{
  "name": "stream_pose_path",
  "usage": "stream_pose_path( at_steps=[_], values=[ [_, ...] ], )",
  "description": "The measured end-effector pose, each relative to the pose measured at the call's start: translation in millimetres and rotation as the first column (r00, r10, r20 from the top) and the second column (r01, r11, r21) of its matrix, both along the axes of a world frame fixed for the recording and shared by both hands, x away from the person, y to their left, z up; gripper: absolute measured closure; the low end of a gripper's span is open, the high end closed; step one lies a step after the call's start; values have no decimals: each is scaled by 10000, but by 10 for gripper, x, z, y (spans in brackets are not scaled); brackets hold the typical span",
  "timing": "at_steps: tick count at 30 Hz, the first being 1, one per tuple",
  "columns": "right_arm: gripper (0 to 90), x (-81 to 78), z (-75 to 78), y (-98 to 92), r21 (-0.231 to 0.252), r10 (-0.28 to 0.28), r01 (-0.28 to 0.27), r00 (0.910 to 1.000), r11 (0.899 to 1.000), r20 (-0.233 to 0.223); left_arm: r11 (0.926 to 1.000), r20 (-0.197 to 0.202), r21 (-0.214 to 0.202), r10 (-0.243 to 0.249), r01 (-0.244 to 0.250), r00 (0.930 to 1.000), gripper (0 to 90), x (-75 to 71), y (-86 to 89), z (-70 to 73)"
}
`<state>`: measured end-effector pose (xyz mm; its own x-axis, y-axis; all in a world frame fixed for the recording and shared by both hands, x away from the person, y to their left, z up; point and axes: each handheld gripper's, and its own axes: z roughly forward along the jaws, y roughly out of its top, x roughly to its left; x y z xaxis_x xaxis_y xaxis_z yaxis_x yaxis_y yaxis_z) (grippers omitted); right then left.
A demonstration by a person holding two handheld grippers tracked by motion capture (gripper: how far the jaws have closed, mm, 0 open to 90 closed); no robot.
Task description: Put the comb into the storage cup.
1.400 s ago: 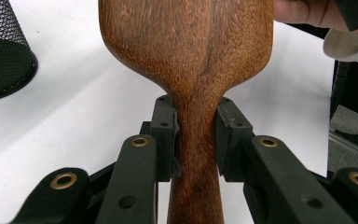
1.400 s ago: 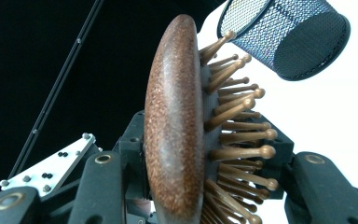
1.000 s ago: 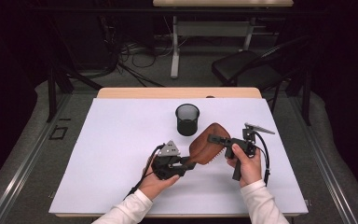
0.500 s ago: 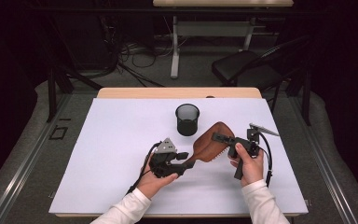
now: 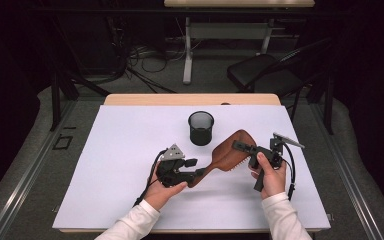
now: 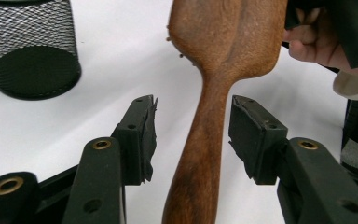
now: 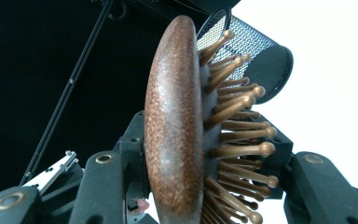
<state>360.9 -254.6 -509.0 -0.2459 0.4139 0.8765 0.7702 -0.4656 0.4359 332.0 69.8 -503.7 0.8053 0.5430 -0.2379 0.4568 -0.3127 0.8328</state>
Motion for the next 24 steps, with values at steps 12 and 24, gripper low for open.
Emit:
stream_pose_path(
  at_steps=[12, 24],
  values=[
    [489, 6, -21, -65, 97, -153, 154, 9998, 9998, -100, 9983, -282, -162, 556, -561, 9981, 436, 88, 89, -15],
    [488, -3, -7, -87, 5, -179, 179, 9998, 9998, -131, 9897, 34, 288, 1403, -1403, 9901, 329, 156, 137, -24]
  ],
)
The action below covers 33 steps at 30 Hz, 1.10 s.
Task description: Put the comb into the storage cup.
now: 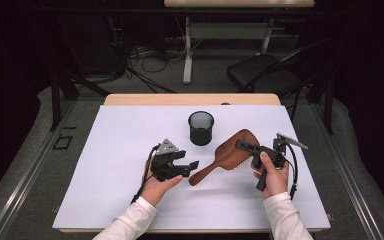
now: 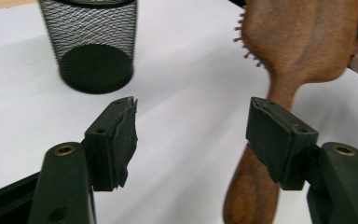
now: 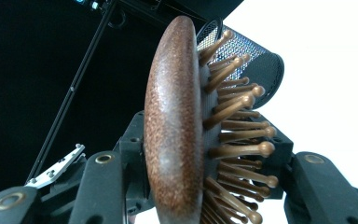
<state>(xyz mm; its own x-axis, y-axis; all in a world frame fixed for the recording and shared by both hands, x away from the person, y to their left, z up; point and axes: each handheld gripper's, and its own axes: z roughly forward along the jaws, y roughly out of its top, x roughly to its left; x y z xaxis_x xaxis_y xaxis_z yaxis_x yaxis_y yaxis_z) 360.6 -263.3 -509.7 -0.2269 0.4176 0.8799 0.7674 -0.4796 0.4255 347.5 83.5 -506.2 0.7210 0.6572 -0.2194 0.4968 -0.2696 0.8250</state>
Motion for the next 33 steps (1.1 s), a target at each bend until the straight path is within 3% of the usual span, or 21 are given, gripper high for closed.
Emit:
stream_pose_path(
  at_steps=[6, 12, 23, 28, 33],
  values=[
    [488, 0, 0, 0, 90, -123, 122, 9998, 9999, 123, 9990, 263, 265, 347, -354, 9991, 330, 42, 54, -4],
    [488, -4, 6, -8, 90, -148, 147, 9998, 9999, 106, 9932, 676, 833, 756, -811, 9948, 330, 66, 90, -8],
    [488, -9, 13, -5, 94, -160, 159, 9997, 9998, 175, 9926, 152, 884, 823, -833, 9965, 330, 165, 216, -50],
    [487, -17, 21, -22, -80, -115, 116, 9999, 9999, 113, 9892, 215, 1216, 797, -817, 9966, 336, 194, 241, -98],
    [488, -14, 19, -17, 44, -214, 213, 9996, 9998, 188, 9841, 413, 1453, 974, -1024, 9944, 329, 197, 257, -108]
  ],
)
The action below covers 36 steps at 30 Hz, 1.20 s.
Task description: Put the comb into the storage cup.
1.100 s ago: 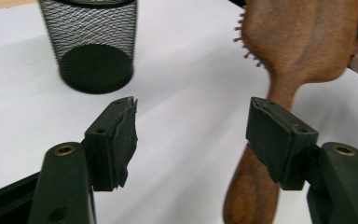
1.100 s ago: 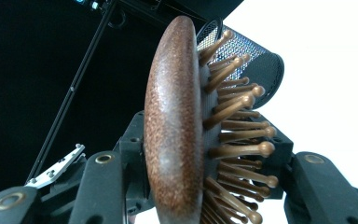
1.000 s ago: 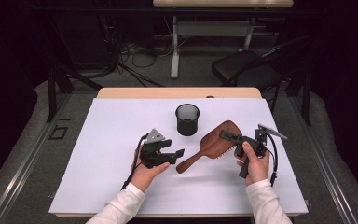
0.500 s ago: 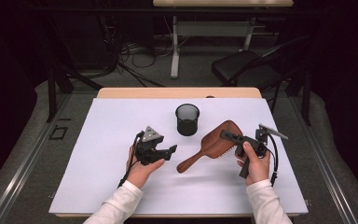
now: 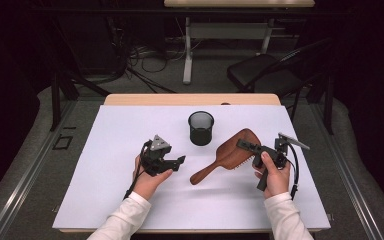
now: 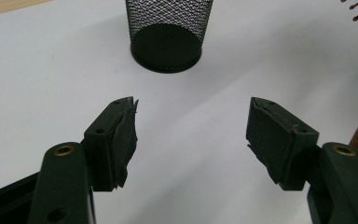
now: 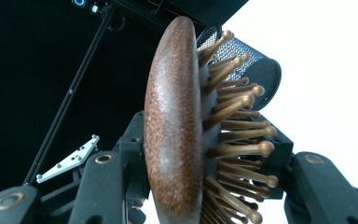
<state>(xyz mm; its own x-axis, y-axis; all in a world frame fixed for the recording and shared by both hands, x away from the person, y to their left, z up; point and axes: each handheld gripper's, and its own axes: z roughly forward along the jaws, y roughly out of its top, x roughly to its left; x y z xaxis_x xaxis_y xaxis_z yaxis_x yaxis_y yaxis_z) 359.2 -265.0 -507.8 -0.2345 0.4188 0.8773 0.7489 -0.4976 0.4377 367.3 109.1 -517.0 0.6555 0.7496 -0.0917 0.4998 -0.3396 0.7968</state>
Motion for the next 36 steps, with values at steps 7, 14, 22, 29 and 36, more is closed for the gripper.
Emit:
stream_pose_path(
  at_steps=[7, 14, 22, 29, 36],
  values=[
    [488, -4, 4, -4, 13, -100, 100, 9999, 9999, 60, 9994, 52, -115, 323, -323, 9995, 239, 20, 53, 20],
    [487, -9, 9, -18, 9, -150, 150, 9999, 9999, 60, 9980, -19, -228, 591, -592, 9982, 172, 49, 108, 29],
    [487, -15, 14, -38, -24, -270, 270, 9995, 9996, 137, 9955, -54, -427, 847, -848, 9964, 161, 74, 167, 35],
    [487, -15, 15, -57, -45, -399, 400, 9991, 9992, 171, 9945, 39, -419, 964, -962, 9953, 161, 77, 244, 57],
    [488, -7, 31, -38, -59, -476, 477, 9986, 9988, 232, 9929, 298, -332, 1150, -1140, 9929, 161, 72, 305, 78]
  ],
)
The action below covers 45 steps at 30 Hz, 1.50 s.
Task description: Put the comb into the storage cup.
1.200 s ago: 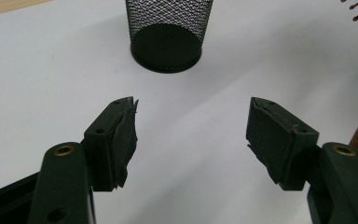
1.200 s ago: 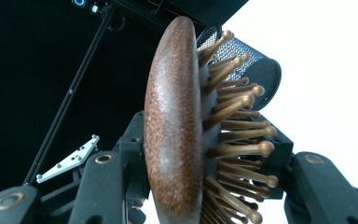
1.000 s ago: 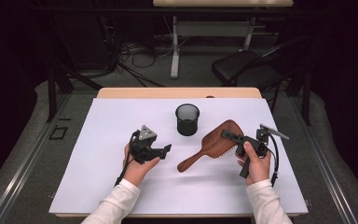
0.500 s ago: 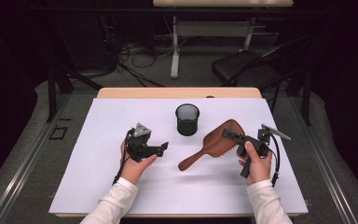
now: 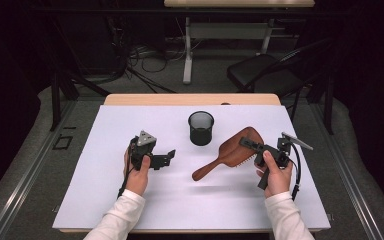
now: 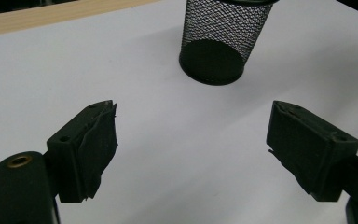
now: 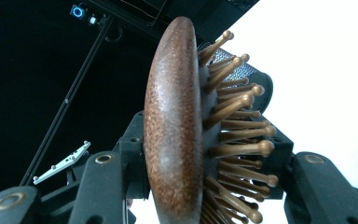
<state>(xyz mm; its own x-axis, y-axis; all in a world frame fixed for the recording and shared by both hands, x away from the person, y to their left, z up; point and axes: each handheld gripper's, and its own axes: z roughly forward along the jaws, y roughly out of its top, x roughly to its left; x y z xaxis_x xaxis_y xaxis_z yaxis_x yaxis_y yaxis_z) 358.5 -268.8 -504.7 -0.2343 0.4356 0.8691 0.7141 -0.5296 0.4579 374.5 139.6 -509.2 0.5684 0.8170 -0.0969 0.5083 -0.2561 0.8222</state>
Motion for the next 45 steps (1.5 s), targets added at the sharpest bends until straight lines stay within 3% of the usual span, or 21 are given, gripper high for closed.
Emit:
stream_pose_path(
  at_steps=[5, 10, 14, 18, 26, 38, 45],
  values=[
    [488, 10, 32, 32, -129, -1, 1, 10000, 9999, 41, 9997, 128, -149, 209, -207, 9997, 161, -1, 61, 13],
    [488, 27, 63, 48, -188, -105, 105, 9999, 9998, 1, 9992, -2, -185, 360, -360, 9994, 161, 12, 90, -9],
    [488, 62, 79, 40, 52, -178, 179, 9996, 9998, -240, 9992, 4, -174, 350, -350, 9994, 161, 6, 89, -7],
    [488, 85, 121, 13, -292, -239, 227, 9989, 9993, -392, 9996, 51, -108, 280, -279, 9996, 161, -5, 78, -7],
    [487, 144, 201, -24, -413, -372, 350, 9979, 9985, -528, 9998, 0, -71, 205, -205, 9998, 161, -13, 56, -16],
    [487, 251, 384, 54, -1191, -219, 120, 9964, 9928, -822, 9992, -46, -270, 287, -288, 9996, 161, -9, 88, -4],
    [487, 309, 516, 161, -2028, -56, -116, 9964, 9792, -841, 9990, -47, -306, 321, -322, 9995, 161, -6, 101, -1]
  ],
)
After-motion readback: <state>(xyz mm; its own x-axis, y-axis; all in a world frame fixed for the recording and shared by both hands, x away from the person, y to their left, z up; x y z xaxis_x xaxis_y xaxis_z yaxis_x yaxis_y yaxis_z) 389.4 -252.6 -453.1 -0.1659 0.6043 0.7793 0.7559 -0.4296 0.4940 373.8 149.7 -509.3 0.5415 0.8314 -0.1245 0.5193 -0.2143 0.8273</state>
